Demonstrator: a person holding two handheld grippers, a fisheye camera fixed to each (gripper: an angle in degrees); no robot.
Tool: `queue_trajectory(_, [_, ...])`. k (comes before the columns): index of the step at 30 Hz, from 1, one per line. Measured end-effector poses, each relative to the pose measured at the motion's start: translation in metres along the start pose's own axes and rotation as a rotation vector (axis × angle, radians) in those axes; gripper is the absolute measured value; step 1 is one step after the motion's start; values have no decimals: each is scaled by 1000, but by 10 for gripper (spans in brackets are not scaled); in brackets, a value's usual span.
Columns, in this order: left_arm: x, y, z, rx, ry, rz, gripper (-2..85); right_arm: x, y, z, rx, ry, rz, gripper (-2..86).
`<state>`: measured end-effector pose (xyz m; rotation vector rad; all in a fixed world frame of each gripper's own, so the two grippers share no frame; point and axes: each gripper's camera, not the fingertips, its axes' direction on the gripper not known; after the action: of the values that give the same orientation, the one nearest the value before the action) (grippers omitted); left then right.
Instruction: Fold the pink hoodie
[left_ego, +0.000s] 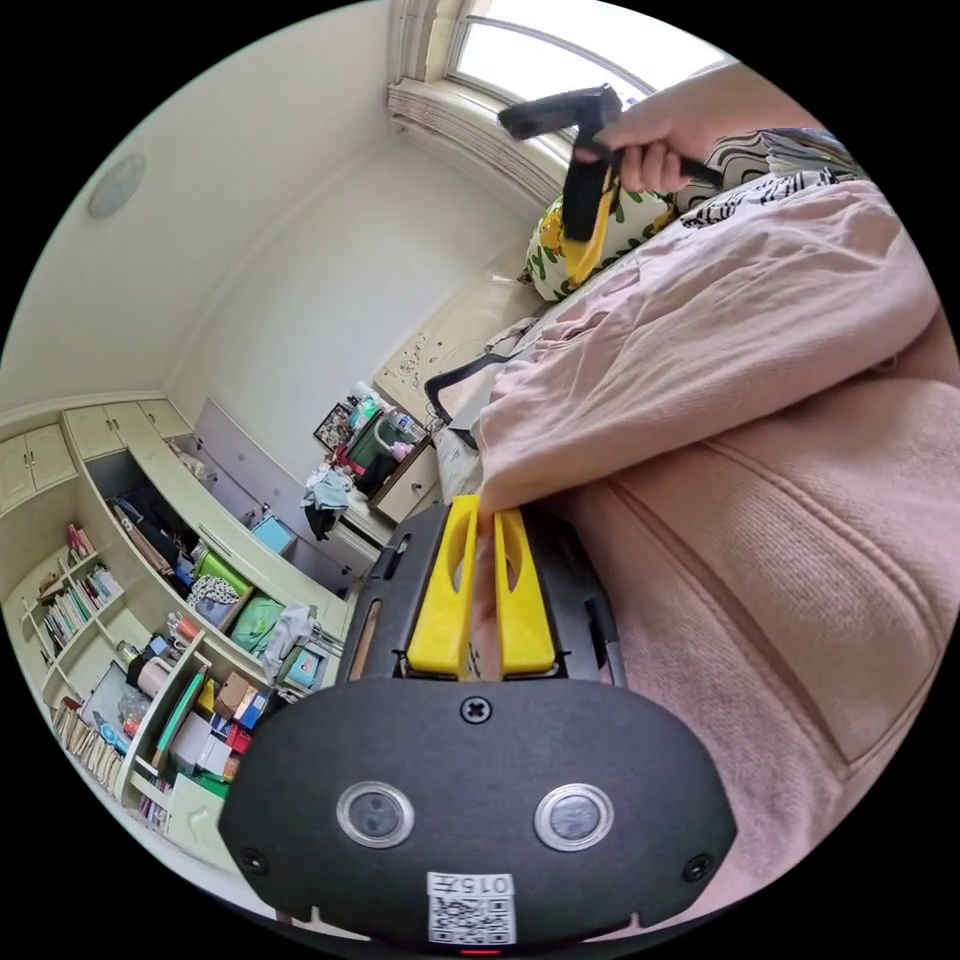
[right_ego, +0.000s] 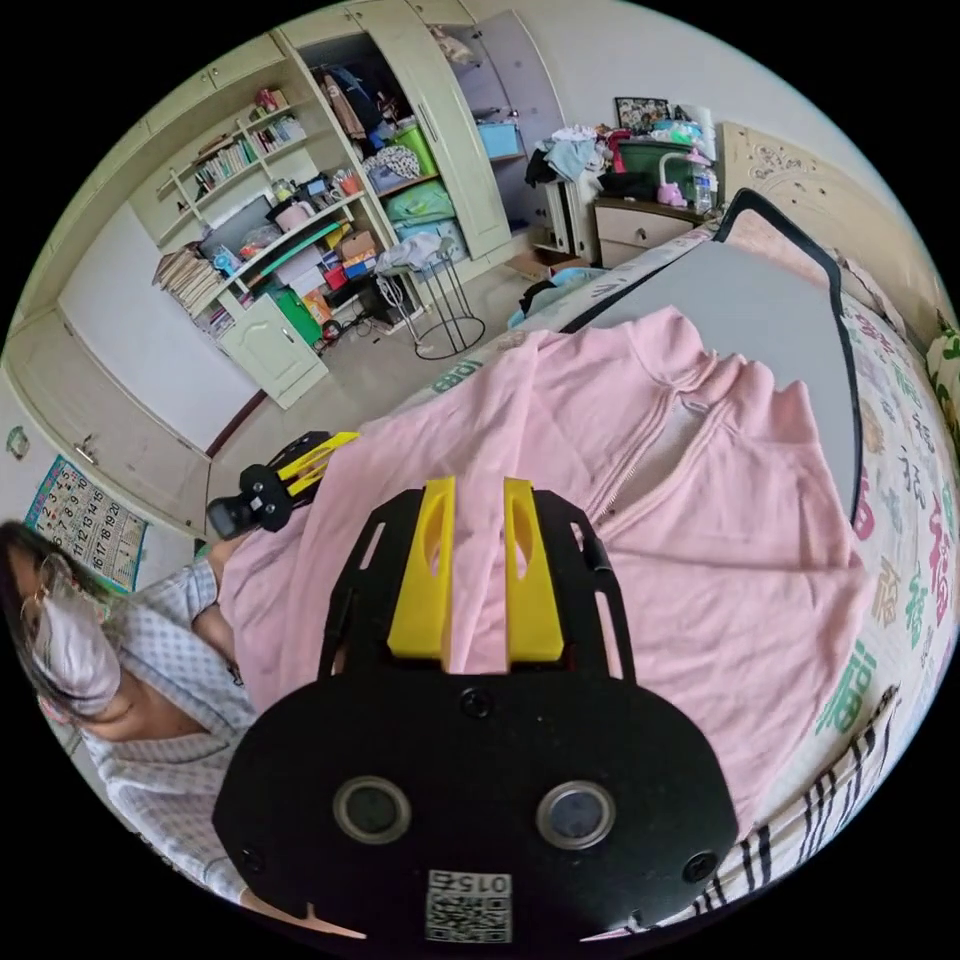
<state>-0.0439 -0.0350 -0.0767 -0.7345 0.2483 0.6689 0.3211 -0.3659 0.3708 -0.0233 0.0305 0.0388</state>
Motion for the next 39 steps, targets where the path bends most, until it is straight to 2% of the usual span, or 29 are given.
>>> queue_trajectory(4, [-13,-3,-2,7,29,-11,3,7,-66,55,-38,30,40,111])
queue_trajectory(8, [-33,-6,-2,26,74,-46,3,11,-99,97,-168,129,74,82])
queue_trajectory(11, [-49,-14,1,3,92,-75,3,1,-111,90,-131,198,41,31])
queue_trajectory(14, [-76,-20,4,-39,94,-185,3,-16,-129,73,4,223,51,11])
queue_trajectory(16, [-87,-20,7,-63,123,-207,3,-27,-139,77,11,259,32,16])
queue_trajectory(18, [-90,-22,15,-116,174,-178,3,-32,-143,91,-61,319,42,34])
queue_trajectory(21, [-88,-26,13,-150,118,-132,4,-38,-129,91,-116,387,60,75])
queue_trajectory(25, [-104,-31,2,-215,62,-109,6,-55,-60,22,-65,273,2,88])
queue_trajectory(31, [-174,1,-20,-277,203,-289,1,-115,138,-108,95,311,-64,89])
queue_trajectory(33, [-196,-3,-40,-233,223,-356,-1,-129,196,-133,161,327,-31,86])
queue_trajectory(35, [-227,-33,-75,-109,280,-432,-4,-147,256,-149,216,312,-6,79])
queue_trajectory(37, [-249,-65,-96,-34,348,-472,-6,-163,283,-151,237,282,10,78])
queue_trajectory(39, [-268,-100,-102,-43,449,-495,-7,-183,299,-145,258,236,-10,80])
